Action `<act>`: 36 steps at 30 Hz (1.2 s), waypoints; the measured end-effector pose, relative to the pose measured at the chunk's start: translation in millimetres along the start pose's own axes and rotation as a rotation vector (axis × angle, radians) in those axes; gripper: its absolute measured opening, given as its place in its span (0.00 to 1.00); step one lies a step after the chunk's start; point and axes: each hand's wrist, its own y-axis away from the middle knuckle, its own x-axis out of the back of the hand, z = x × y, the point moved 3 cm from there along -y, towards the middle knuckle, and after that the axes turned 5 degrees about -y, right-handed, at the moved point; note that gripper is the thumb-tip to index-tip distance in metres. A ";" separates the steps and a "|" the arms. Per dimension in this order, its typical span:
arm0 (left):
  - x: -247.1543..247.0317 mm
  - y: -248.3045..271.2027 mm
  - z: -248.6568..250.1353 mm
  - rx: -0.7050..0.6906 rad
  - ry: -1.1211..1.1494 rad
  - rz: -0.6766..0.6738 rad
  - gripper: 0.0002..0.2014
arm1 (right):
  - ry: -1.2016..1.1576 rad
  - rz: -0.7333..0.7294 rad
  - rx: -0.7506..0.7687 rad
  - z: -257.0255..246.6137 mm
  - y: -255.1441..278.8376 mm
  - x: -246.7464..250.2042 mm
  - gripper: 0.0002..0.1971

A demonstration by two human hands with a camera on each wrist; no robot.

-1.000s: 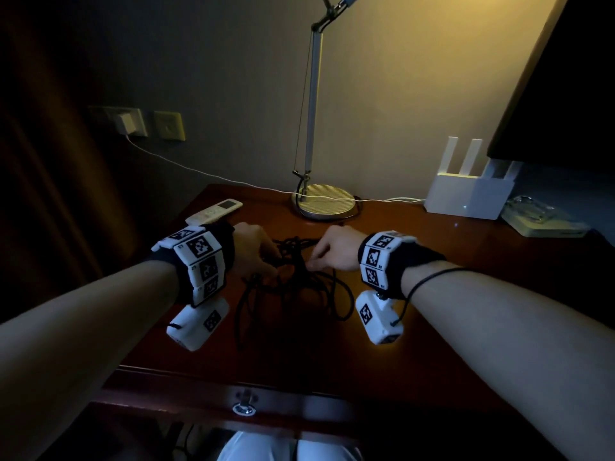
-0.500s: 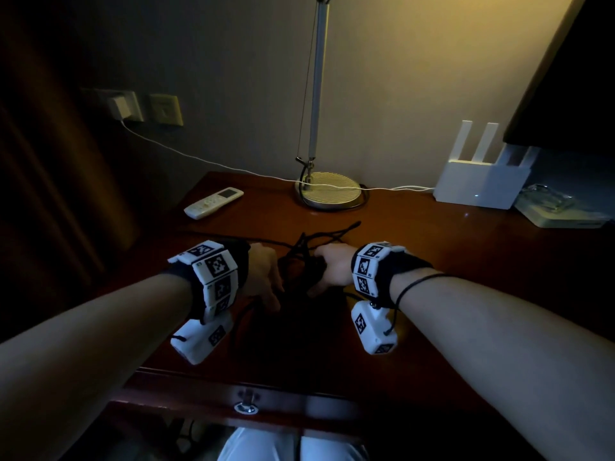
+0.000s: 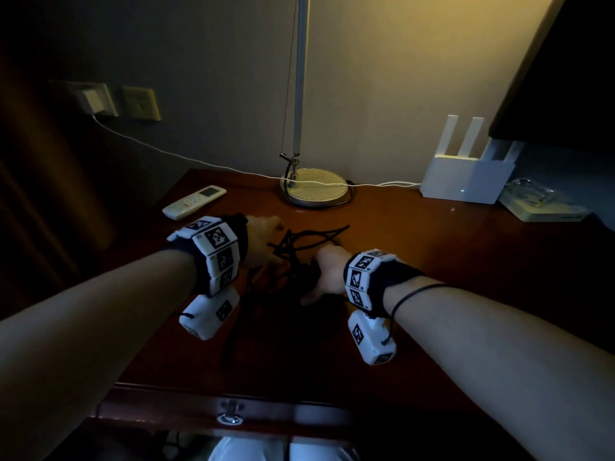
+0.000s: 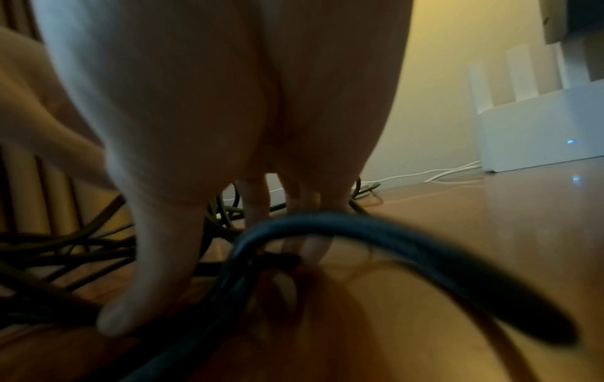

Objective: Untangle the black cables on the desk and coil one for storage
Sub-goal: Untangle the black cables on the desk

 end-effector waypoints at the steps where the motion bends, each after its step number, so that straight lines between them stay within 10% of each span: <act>1: -5.7 -1.7 3.1 -0.010 -0.004 -0.041 0.31 | 0.001 0.007 -0.002 -0.2 -0.3 0.1 0.34; 5: -14.9 -5.9 4.4 -0.028 -0.072 -0.101 0.13 | -0.070 0.020 -0.008 1.1 -2.0 3.4 0.40; 12: -24.7 -11.1 -7.1 0.040 -0.003 -0.167 0.20 | -0.213 0.049 -0.047 7.1 -4.7 1.4 0.51; 36: -3.5 15.3 -14.9 0.029 0.311 0.030 0.16 | -0.730 0.142 0.055 12.7 -7.5 16.5 0.17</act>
